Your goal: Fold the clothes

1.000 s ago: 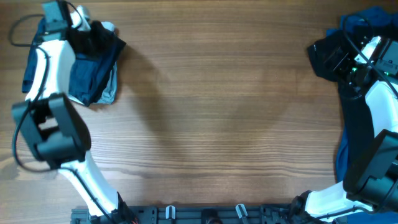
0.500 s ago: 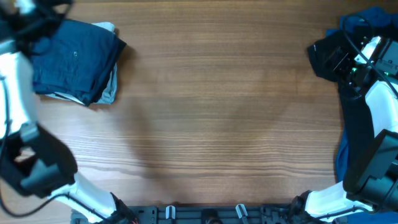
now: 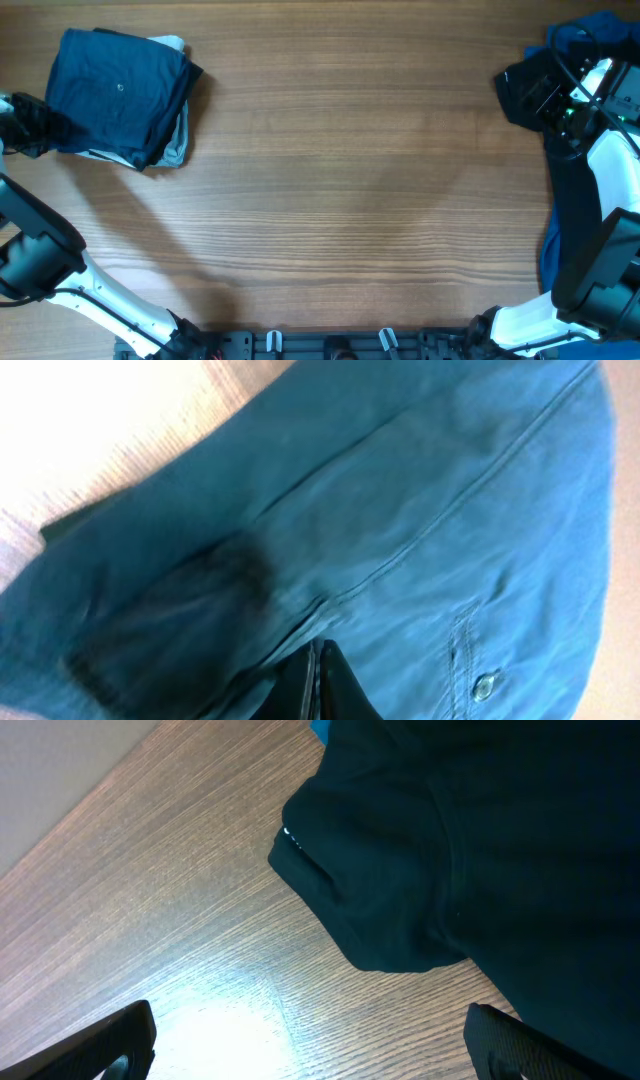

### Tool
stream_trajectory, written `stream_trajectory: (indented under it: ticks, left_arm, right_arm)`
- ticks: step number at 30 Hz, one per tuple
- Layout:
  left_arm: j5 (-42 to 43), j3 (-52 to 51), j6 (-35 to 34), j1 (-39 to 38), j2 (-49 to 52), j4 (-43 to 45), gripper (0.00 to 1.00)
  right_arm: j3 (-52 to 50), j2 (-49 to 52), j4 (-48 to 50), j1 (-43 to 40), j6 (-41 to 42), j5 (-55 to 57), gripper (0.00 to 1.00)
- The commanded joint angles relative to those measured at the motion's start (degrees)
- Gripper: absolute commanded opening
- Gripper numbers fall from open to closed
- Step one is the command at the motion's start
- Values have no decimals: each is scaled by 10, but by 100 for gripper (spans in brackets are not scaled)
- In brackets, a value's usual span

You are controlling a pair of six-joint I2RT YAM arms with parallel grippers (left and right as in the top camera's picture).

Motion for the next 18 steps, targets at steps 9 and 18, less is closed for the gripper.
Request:
stream_trajectory:
  ticks: [9, 18]
  left_arm:
    - [-52, -2, -20, -145, -293, -69, 4]
    - [-129, -2, -21, -345, -278, -84, 100]
  right_arm:
    - [2, -1, 0, 0, 4, 3, 99]
    - [2, -1, 0, 0, 4, 3, 99]
